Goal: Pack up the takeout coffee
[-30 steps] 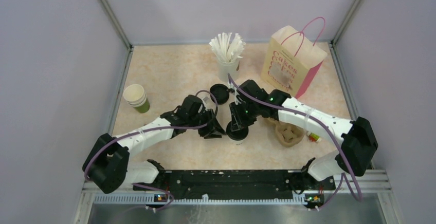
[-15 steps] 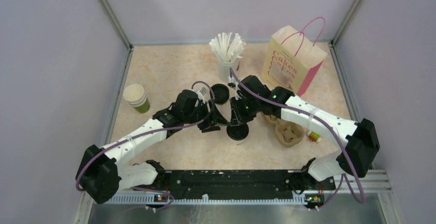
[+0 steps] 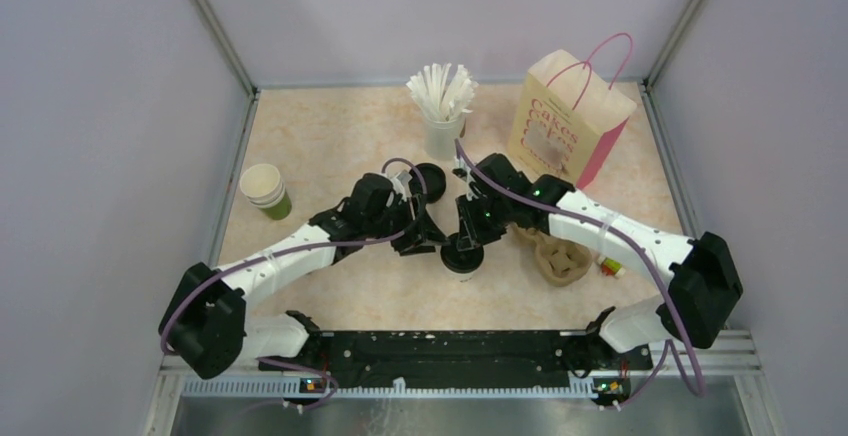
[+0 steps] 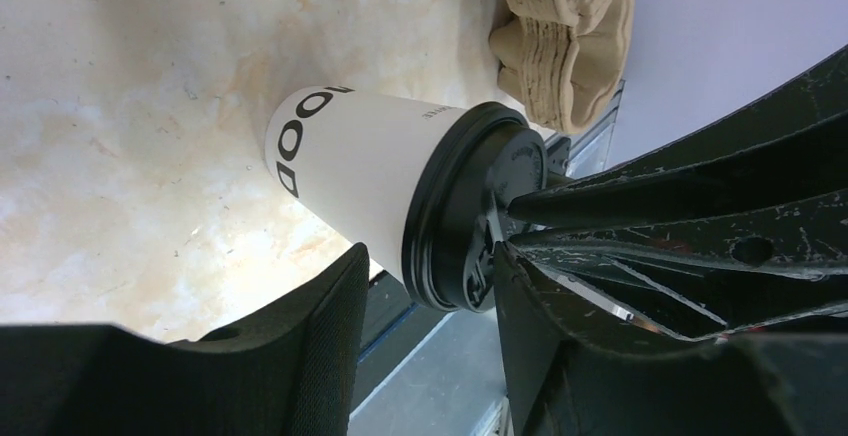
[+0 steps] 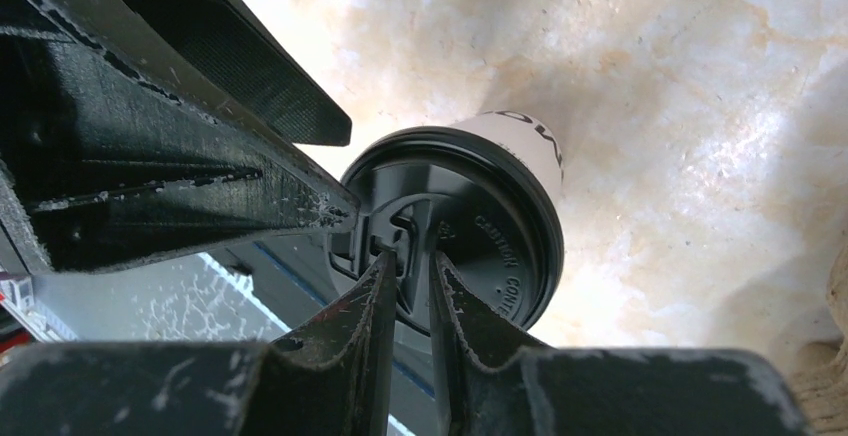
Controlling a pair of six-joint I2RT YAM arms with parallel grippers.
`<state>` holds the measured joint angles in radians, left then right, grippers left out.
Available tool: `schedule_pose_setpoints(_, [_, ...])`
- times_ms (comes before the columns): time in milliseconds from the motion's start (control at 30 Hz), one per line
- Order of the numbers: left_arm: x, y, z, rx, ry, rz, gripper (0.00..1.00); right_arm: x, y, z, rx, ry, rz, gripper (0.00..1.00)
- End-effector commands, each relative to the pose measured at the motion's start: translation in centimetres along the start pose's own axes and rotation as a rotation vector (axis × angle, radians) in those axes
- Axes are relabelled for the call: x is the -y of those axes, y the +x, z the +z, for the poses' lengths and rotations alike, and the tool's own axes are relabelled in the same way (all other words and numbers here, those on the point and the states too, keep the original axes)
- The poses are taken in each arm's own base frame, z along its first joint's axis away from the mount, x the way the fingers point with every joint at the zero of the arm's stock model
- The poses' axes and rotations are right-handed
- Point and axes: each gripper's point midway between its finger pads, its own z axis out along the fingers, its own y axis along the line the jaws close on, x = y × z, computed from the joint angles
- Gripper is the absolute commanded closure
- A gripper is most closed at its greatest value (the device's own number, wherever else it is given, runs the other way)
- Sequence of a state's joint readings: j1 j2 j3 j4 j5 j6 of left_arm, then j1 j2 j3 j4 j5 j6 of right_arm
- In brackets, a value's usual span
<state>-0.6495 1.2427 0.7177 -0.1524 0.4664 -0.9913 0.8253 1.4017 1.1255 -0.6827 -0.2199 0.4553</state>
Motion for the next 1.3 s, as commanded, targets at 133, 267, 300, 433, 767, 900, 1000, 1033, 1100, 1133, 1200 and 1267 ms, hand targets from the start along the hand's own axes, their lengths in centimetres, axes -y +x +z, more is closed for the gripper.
schedule_pose_setpoints(133, [-1.8, 1.0, 1.1, -0.039, -0.025, 0.010, 0.49, 0.9, 0.3, 0.0, 0.038, -0.013, 0.003, 0.82])
schedule_pose_setpoints(267, [-3.3, 1.4, 1.1, -0.045, -0.088, -0.004, 0.53, 1.6, 1.2, 0.3, 0.023, 0.002, 0.011, 0.82])
schedule_pose_setpoints(300, [-3.5, 1.5, 1.0, -0.044, -0.100, -0.002, 0.54, 1.8, 1.4, 0.4, 0.024, 0.006, 0.015, 0.82])
schedule_pose_setpoints(433, [-5.0, 1.9, 0.7, -0.045, -0.157, 0.002, 0.55, 2.7, 2.3, 0.7, 0.021, 0.024, 0.024, 0.82])
schedule_pose_setpoints(767, [-9.1, 4.1, 1.3, -0.097, -0.251, -0.008, 0.58, 4.6, 4.5, 1.7, 0.004, 0.060, 0.052, 0.82])
schedule_pose_setpoints(900, [-6.9, 4.0, 1.5, -0.110, -0.168, -0.010, 0.55, 4.8, 4.8, 1.7, 0.009, 0.064, 0.055, 0.82])
schedule_pose_setpoints(1000, [-3.9, 3.2, 1.0, -0.098, -0.090, -0.003, 0.49, 4.7, 4.5, 1.6, 0.017, 0.060, 0.053, 0.82])
schedule_pose_setpoints(1033, [-3.1, 2.9, 0.7, -0.095, -0.069, 0.002, 0.47, 4.6, 4.4, 1.5, 0.020, 0.058, 0.054, 0.82])
schedule_pose_setpoints(1100, [-1.7, 2.6, 0.2, -0.090, -0.033, 0.013, 0.43, 4.4, 4.2, 1.5, 0.027, 0.052, 0.054, 0.82])
schedule_pose_setpoints(1133, [-1.2, 2.6, 0.0, -0.087, -0.024, 0.015, 0.43, 4.4, 4.1, 1.5, 0.029, 0.050, 0.055, 0.82])
schedule_pose_setpoints(1200, [-0.9, 2.6, -0.3, -0.085, -0.014, 0.013, 0.41, 4.3, 4.0, 1.5, 0.031, 0.046, 0.057, 0.82])
schedule_pose_setpoints(1267, [-0.4, 2.8, -0.6, -0.088, 0.010, 0.010, 0.40, 4.2, 4.0, 1.5, 0.032, 0.044, 0.060, 0.82])
